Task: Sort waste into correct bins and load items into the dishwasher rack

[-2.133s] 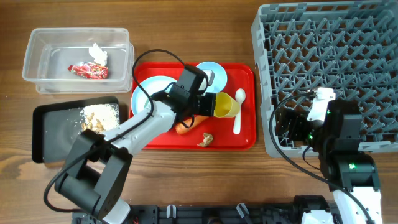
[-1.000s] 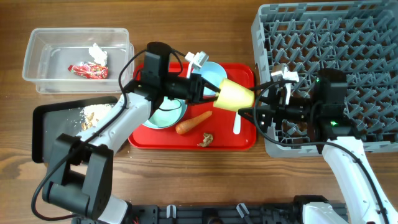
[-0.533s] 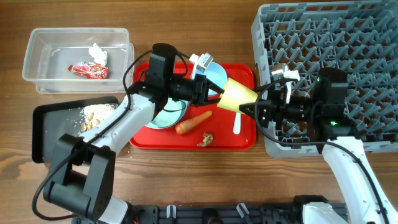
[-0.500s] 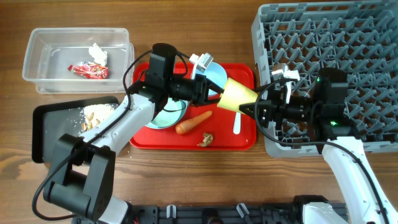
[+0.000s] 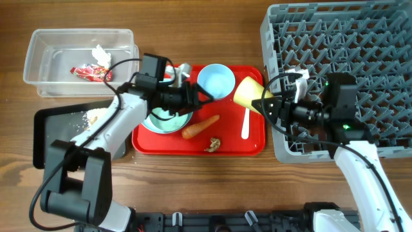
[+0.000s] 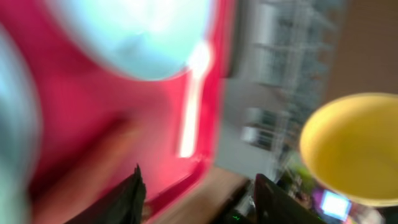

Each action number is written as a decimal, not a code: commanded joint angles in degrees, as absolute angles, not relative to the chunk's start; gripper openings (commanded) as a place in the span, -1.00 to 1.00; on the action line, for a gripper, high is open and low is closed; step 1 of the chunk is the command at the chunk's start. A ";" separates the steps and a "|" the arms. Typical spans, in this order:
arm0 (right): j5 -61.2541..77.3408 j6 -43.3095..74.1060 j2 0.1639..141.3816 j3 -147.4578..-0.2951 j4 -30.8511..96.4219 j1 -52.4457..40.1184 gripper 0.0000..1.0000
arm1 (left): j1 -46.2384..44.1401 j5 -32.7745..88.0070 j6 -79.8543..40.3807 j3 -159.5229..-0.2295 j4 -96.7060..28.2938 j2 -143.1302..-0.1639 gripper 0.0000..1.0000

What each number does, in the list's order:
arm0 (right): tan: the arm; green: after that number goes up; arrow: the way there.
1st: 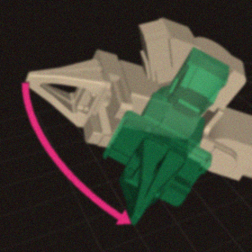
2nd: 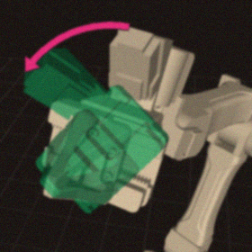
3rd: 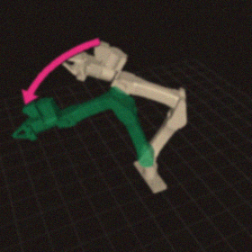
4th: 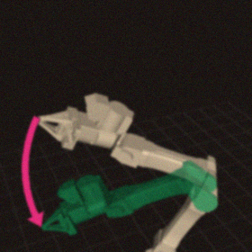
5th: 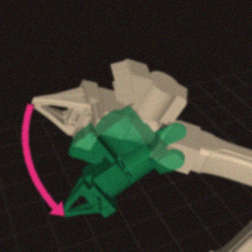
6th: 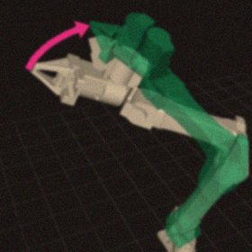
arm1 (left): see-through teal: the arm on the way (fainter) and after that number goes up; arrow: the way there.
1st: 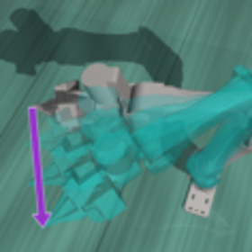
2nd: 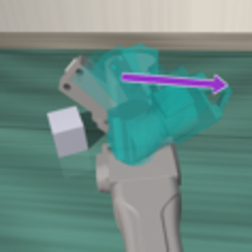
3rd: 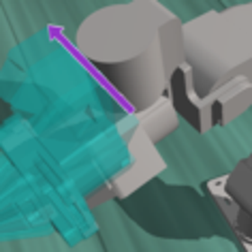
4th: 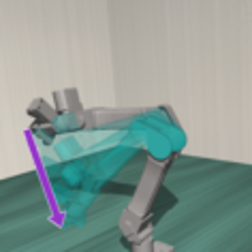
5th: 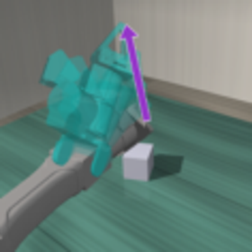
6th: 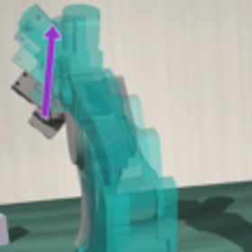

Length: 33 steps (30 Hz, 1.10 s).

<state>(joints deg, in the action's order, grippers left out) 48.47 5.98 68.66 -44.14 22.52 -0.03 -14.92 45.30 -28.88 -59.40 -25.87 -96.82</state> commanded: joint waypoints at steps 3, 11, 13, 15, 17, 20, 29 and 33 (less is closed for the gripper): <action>21.26 5.98 66.63 -59.99 38.35 0.32 0.09 | -9.58 29.36 -21.26 -59.59 -33.80 -87.57 0.19; 8.56 7.64 67.24 -69.54 49.95 14.20 0.09 | -9.15 11.20 -19.86 -59.59 -39.09 -74.19 0.28; 8.51 7.79 68.47 -69.71 51.79 20.10 0.09 | -9.15 10.96 -19.84 -59.59 -39.33 -73.34 0.28; 7.33 9.45 69.95 -69.91 53.63 25.30 0.09 | -9.15 10.98 -19.86 -59.59 -39.57 -73.28 0.29; 7.07 9.96 71.81 -70.59 54.94 30.89 0.09 | -9.15 10.98 -19.86 -59.59 -39.94 -73.30 0.29; 5.32 12.29 74.39 -70.74 53.39 37.93 0.09 | -9.15 10.98 -19.86 -59.59 -39.92 -73.30 0.29; 5.08 14.17 82.52 -70.72 49.93 42.63 0.09 | -9.15 11.00 -19.86 -59.59 -40.25 -73.30 0.29; 5.48 14.15 84.27 -70.72 47.40 42.61 0.49 | -9.15 11.03 -19.88 -59.59 -40.38 -73.30 0.27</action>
